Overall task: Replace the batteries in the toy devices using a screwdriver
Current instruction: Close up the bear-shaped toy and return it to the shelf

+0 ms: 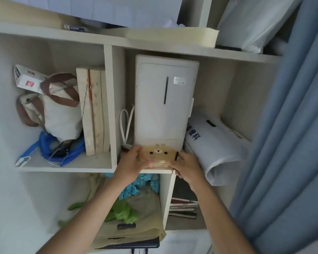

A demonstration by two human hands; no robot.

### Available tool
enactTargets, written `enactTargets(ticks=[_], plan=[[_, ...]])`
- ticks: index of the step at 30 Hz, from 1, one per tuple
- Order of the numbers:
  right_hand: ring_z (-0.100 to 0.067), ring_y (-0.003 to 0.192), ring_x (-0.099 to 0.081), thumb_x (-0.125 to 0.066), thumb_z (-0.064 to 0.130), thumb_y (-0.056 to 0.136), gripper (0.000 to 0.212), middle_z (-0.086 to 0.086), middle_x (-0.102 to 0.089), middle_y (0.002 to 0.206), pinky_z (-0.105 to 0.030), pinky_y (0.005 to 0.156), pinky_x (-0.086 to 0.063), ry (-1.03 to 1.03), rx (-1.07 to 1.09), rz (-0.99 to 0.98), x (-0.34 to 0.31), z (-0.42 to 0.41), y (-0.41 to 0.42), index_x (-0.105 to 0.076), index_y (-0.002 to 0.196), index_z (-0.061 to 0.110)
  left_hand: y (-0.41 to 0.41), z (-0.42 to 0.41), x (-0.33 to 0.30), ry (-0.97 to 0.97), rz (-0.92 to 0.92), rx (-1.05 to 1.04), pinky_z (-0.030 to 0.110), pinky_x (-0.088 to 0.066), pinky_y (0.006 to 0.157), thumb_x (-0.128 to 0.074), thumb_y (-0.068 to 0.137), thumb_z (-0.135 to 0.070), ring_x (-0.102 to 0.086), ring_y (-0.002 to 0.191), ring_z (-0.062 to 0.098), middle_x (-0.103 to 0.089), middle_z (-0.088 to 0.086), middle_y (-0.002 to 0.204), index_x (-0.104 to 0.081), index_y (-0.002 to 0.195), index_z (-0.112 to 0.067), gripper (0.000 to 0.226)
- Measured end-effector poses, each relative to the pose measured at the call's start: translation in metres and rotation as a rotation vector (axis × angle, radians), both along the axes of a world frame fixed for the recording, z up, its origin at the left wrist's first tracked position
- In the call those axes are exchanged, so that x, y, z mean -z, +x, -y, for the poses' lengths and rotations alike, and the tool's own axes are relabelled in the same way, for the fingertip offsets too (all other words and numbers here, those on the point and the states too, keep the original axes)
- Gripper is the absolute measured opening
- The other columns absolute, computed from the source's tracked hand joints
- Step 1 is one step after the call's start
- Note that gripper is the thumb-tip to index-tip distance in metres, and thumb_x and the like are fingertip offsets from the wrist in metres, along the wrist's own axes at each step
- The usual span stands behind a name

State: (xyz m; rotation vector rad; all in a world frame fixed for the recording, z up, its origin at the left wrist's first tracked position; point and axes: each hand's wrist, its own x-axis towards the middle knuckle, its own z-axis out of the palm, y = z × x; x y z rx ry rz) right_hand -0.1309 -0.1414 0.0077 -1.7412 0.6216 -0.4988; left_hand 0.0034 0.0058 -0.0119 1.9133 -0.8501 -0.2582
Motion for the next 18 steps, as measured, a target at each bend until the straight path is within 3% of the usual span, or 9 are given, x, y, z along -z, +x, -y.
enactTargets(ticks=[3,6,9,12,14,18], plan=[[0.0,0.035,-0.047,-0.067,-0.004,0.091,0.019,0.006,-0.059,0.052,-0.015,0.036,-0.035,-0.02,-0.039,-0.037,0.005,0.017,0.002,-0.066,0.11,-0.005,0.001,0.002,-0.001,0.043,0.011,-0.048,0.03,-0.053,0.09,-0.076,0.078,-0.044,-0.064,0.109,0.014,-0.068,-0.006,0.116,-0.059,0.123,-0.019,0.054],[-0.006,0.038,-0.051,-0.071,0.004,0.091,0.005,-0.002,-0.059,0.052,-0.019,0.041,-0.041,-0.032,-0.058,-0.142,0.006,0.027,0.008,-0.067,0.094,0.001,0.005,0.004,-0.001,0.072,0.032,-0.081,0.041,-0.052,0.096,-0.071,0.066,-0.059,-0.063,0.11,0.018,-0.07,-0.009,0.112,-0.064,0.116,-0.024,0.061],[-0.012,0.044,-0.05,-0.075,0.005,0.088,0.015,-0.009,-0.06,0.059,-0.019,0.041,-0.043,-0.034,-0.048,-0.224,0.005,0.037,0.017,-0.064,0.078,0.005,0.005,0.004,-0.001,0.068,0.014,-0.093,0.033,-0.054,0.09,-0.076,0.074,-0.041,-0.067,0.102,0.013,-0.072,-0.009,0.106,-0.066,0.112,-0.022,0.044],[-0.014,0.043,-0.047,-0.068,-0.004,0.089,0.007,-0.012,-0.058,0.059,-0.021,0.041,-0.041,-0.056,0.0,-0.274,0.006,0.04,0.023,-0.069,0.091,-0.011,0.005,0.004,-0.003,0.053,0.017,-0.099,0.021,-0.05,0.079,-0.077,0.08,-0.029,-0.063,0.095,0.003,-0.069,-0.012,0.103,-0.066,0.109,-0.019,0.033],[-0.013,0.038,-0.046,-0.064,-0.005,0.09,0.016,-0.011,-0.056,0.056,-0.021,0.038,-0.039,-0.088,0.054,-0.285,0.012,0.04,0.027,-0.068,0.103,-0.014,0.004,0.004,-0.004,0.047,0.022,-0.102,0.015,-0.044,0.072,-0.077,0.081,-0.025,-0.057,0.091,-0.004,-0.063,-0.018,0.098,-0.062,0.106,-0.023,0.029],[-0.009,0.027,-0.047,-0.07,0.003,0.085,0.018,-0.016,-0.061,0.058,-0.019,0.035,-0.039,-0.201,0.172,-0.288,0.021,0.035,0.032,-0.068,0.096,-0.011,0.006,0.0,-0.003,0.02,0.024,-0.087,0.014,-0.043,0.069,-0.076,0.081,-0.023,-0.06,0.091,-0.001,-0.063,-0.019,0.096,-0.06,0.105,-0.026,0.029]])
